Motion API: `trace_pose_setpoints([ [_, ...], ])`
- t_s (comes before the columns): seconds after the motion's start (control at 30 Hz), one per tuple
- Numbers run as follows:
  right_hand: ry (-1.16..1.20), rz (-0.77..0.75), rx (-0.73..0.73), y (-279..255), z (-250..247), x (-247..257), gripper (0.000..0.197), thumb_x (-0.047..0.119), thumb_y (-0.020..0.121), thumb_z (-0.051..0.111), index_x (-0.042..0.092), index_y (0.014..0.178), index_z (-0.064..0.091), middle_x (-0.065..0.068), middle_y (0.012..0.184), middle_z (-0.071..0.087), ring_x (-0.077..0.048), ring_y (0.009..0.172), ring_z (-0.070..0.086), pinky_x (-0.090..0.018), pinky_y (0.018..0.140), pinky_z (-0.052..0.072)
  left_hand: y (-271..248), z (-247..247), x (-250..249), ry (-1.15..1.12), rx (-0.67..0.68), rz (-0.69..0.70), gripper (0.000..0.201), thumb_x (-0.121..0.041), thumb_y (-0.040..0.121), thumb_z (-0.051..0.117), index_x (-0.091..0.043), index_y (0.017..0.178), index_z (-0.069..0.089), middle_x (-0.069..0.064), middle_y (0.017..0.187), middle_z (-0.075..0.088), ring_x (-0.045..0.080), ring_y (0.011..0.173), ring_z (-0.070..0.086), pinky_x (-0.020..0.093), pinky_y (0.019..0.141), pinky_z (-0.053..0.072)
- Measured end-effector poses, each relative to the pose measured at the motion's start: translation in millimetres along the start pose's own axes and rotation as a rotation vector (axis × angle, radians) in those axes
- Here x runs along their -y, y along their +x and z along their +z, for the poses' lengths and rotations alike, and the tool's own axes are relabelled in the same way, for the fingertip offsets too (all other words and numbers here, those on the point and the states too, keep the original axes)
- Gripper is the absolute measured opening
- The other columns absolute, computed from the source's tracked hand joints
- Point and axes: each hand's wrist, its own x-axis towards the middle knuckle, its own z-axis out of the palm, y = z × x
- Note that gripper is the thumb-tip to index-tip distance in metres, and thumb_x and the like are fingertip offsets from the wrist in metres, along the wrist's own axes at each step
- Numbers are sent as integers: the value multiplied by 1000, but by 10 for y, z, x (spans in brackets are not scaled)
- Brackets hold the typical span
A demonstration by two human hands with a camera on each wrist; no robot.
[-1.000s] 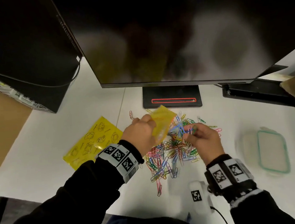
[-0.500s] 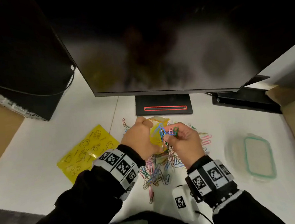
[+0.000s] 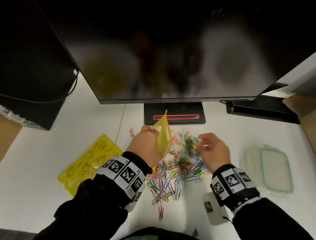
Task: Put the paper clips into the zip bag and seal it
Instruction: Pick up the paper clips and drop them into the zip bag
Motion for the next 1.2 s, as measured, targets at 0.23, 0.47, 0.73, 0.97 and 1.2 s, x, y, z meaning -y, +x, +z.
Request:
trace_pose_setpoints([
  [0.23,-580,-118,255,-124,389,-438,58,16,79,66,29,131,43,-11,142,34,-36,126,34,-43,99,43,-63,-121,11,32,-120,107,39,-6,81,52,-21,116,58,1,126,44,29,91,61,33,82,49],
  [0.47,-529,-197,216,-132,498,-440,45,-10,76,47,14,112,60,-14,108,53,-33,89,60,-38,77,53,-87,-57,72,128,-93,155,42,-2,82,46,-27,115,57,-10,128,47,27,88,63,37,73,53],
  [0.73,-262,-199,43,-158,403,-480,20,-5,78,62,11,86,72,-12,88,70,-26,77,64,-20,71,43,-144,9,56,108,-18,209,41,-42,88,49,-22,123,52,-7,128,46,22,97,60,34,78,49],
  [0.97,288,-123,-52,-421,18,-81,29,-3,75,69,26,69,72,14,56,65,-2,55,56,-12,61,45,-156,161,49,84,60,191,59,-42,76,65,-22,128,45,-7,133,39,20,104,58,34,84,50],
  [1.2,517,-322,37,-684,-100,389,23,-8,73,69,15,73,72,4,65,70,-7,56,56,-14,58,47,-169,220,-4,19,49,183,62,-41,70,68,-23,126,48,-4,125,43,21,103,59,37,87,51],
])
